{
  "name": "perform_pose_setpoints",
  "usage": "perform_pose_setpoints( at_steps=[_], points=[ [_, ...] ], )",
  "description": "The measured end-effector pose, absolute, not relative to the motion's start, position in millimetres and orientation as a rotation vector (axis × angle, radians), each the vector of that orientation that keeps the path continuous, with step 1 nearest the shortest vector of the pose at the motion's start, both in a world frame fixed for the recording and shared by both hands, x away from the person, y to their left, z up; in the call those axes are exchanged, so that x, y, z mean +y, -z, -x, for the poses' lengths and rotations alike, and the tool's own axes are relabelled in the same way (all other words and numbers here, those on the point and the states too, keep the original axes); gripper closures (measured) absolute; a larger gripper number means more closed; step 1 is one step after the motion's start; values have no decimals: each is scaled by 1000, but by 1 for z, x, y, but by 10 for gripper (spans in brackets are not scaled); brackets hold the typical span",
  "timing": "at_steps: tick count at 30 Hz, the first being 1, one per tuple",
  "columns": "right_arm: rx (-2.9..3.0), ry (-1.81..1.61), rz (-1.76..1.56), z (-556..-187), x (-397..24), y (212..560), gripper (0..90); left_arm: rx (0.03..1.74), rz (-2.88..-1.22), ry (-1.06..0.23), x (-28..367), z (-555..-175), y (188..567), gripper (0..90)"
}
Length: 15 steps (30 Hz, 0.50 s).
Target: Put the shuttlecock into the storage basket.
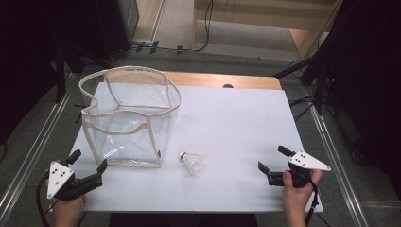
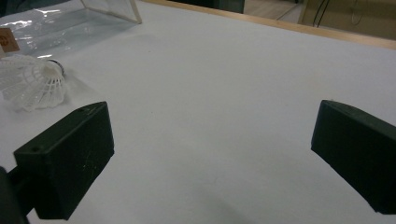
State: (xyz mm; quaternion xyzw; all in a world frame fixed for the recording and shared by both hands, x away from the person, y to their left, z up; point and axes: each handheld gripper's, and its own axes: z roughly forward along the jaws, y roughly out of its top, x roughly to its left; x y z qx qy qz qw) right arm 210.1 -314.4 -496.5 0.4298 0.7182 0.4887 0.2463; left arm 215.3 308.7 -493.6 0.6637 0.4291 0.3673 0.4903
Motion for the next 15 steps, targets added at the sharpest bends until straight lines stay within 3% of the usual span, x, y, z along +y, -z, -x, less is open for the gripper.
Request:
perform_pose_setpoints(
  at_steps=[15],
  points=[
    [2029,-1339,-1103,-221,-284,478,0,1048,-1609,-889,309,-215,494,93]
  ],
)
